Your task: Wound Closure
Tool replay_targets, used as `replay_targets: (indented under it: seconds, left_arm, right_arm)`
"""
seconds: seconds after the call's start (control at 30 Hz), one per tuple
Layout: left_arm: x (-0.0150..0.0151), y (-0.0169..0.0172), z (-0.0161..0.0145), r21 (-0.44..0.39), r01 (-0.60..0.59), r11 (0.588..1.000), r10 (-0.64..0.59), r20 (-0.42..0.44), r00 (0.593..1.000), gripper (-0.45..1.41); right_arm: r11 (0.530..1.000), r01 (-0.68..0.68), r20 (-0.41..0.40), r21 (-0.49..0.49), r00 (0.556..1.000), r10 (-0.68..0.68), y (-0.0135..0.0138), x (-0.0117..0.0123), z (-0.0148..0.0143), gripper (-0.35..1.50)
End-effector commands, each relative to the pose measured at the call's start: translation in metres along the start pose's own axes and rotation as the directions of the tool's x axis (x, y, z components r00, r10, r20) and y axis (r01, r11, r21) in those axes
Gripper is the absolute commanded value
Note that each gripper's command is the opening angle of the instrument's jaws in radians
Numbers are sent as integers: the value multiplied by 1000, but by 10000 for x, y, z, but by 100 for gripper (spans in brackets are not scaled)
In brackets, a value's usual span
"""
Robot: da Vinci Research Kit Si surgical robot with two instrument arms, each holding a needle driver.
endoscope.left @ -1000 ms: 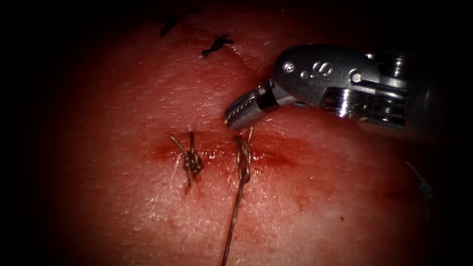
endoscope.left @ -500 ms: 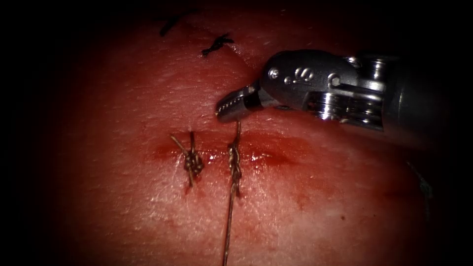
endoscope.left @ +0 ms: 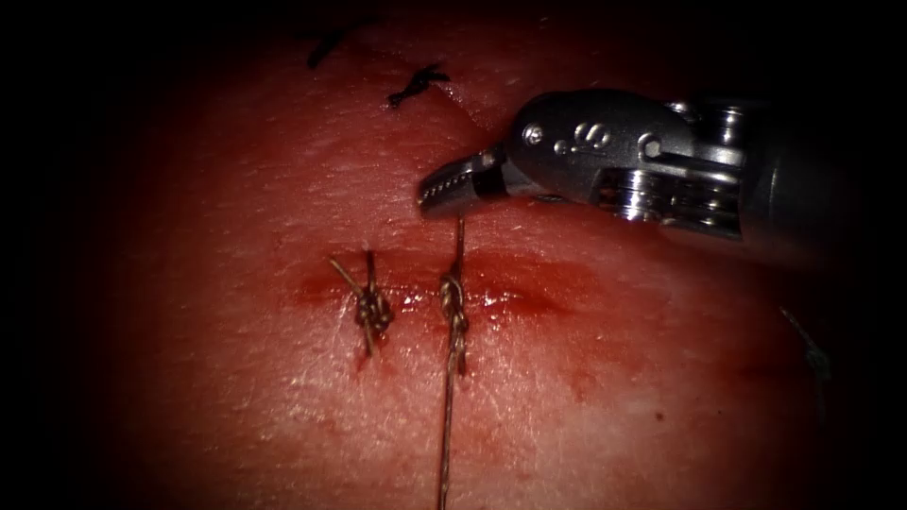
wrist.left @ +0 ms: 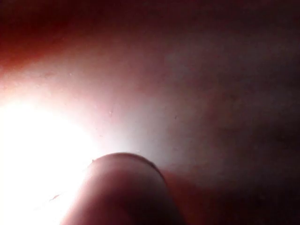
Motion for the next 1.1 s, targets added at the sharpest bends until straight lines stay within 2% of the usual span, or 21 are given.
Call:
replay_targets:
  seconds: [0.03,0.13,0.2,0.23,0.27,0.3,0.4,0.47,0.57,0.77,0.93,1.1]
  left_arm:
    - [-3,7,-5,-1,4,1000,-4,-5,1000,-45]
    - [-7,22,-19,-17,11,1000,-11,-1,1000,-45]
    - [-11,34,-31,-33,20,999,-20,3,1000,-45]
    - [-13,40,-36,-39,25,999,-25,3,1000,-45]
    - [-15,47,-42,-47,31,998,-31,5,1000,-45]
    - [-18,55,-49,-54,39,998,-39,8,999,-45]
    - [-25,77,-68,-73,49,996,-48,14,999,-45]
    - [-29,92,-79,-86,41,995,-40,20,999,-45]
    - [-35,120,-97,-114,23,993,-21,17,1000,-45]
    - [-51,176,-127,-159,-8,987,14,34,999,-45]
    - [-60,229,-141,-201,-16,979,26,50,998,-45]
    - [-61,286,-138,-239,-33,970,47,53,997,-45]
  right_arm:
    - [1000,4,-11,11,1000,-4,2,5,5,-35]
    - [1000,-2,-54,2,999,2,0,7,6,-35]
    - [999,2,-89,32,996,1,-3,8,6,-35]
    - [1000,7,-94,28,996,-4,-4,10,6,-30]
    - [1000,-5,-101,24,995,8,-5,11,6,5]
    - [1000,-17,-106,23,994,19,-7,12,6,32]
    - [1000,-29,-125,7,992,30,-10,16,2,89]
    - [999,-39,-128,-34,991,34,-10,18,-3,116]
    - [997,-56,-175,-55,983,46,-7,19,-20,120]
    - [988,-94,-220,-120,973,65,-9,13,-61,121]
    - [959,-177,-298,-221,949,106,-34,8,-93,113]
    - [927,-225,-317,-299,940,125,-74,9,-101,103]
